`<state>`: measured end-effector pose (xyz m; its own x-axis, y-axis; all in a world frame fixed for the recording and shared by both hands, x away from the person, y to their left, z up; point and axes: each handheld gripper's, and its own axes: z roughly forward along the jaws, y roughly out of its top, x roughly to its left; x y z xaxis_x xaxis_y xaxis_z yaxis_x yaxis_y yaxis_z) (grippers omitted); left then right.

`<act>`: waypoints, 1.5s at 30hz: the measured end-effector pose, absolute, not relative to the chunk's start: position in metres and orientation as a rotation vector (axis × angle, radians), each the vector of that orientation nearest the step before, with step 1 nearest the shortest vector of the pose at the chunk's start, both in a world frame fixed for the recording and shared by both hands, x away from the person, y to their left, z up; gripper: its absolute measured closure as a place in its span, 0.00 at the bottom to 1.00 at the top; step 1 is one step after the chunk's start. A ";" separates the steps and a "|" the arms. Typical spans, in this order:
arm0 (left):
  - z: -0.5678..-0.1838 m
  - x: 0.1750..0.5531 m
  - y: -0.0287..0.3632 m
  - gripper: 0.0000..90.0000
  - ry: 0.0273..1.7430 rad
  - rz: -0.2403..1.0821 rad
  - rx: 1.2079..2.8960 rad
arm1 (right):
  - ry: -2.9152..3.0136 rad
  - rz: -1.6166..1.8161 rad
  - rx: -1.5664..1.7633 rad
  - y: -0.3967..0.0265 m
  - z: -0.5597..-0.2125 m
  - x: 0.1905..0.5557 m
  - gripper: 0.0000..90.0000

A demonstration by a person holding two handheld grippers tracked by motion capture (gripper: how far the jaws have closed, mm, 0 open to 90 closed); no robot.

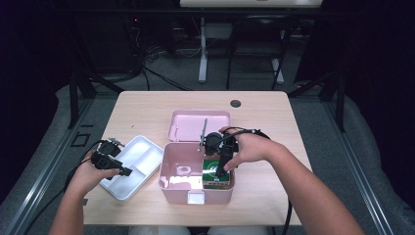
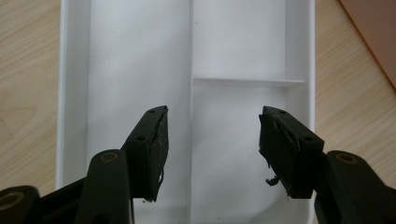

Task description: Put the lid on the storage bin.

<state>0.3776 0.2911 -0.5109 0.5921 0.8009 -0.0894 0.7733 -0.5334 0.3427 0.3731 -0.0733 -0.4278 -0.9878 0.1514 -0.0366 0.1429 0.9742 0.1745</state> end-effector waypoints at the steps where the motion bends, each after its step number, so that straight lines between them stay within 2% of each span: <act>1: -0.511 0.378 0.291 0.48 1.273 0.110 2.485 | 3.067 0.265 0.233 -0.075 -0.425 0.372 0.16; 11: -0.511 0.379 0.289 0.48 1.285 0.110 2.482 | 3.041 0.276 0.276 -0.096 -0.404 0.363 0.17; 22: -0.512 0.380 0.289 0.48 1.279 0.108 2.488 | 3.036 0.270 0.349 -0.123 -0.398 0.361 0.18; 34: -0.515 0.380 0.289 0.48 1.277 0.100 2.507 | 2.949 0.253 0.600 -0.162 -0.417 0.369 0.21; 45: -0.515 0.380 0.290 0.52 1.283 0.121 2.490 | 2.861 0.354 0.804 -0.181 -0.440 0.371 0.21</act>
